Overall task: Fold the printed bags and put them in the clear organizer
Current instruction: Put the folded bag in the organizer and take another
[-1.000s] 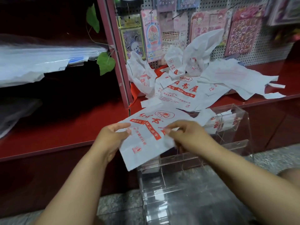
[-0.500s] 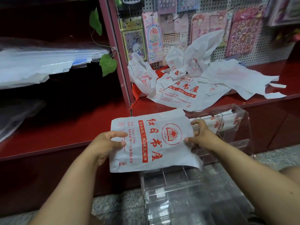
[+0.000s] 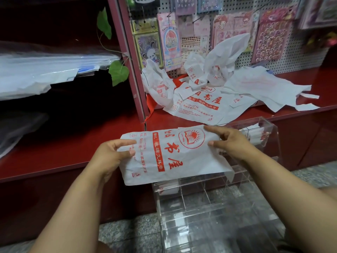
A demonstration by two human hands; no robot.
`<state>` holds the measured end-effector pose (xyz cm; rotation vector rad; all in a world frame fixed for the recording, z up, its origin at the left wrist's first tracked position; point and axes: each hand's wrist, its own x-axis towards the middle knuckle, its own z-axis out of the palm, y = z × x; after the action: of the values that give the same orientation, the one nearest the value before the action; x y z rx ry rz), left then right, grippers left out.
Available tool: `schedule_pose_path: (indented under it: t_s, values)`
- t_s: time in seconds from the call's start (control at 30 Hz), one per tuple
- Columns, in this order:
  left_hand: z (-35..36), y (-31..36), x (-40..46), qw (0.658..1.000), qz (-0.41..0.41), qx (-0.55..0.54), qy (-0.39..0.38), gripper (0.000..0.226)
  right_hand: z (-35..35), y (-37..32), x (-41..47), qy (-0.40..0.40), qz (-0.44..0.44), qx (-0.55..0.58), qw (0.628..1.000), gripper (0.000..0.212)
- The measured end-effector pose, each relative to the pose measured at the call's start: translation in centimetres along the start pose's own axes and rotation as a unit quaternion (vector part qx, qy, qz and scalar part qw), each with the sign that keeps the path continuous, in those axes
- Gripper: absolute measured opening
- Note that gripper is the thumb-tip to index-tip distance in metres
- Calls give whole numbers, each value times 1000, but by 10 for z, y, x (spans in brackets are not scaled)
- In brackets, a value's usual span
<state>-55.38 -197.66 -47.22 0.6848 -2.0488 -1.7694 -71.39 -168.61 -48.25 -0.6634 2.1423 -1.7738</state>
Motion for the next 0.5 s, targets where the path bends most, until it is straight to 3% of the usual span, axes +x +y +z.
schedule_pose_path:
  t_s: [0.3,0.5]
  values:
    - [1,15,-5,994,97,11,48,24,-10,-20,-7,94,-128,-84,984,46]
    - [0,21,-10,982,157,62,90,14,-10,-25,-7,124,-142,-76,979,46]
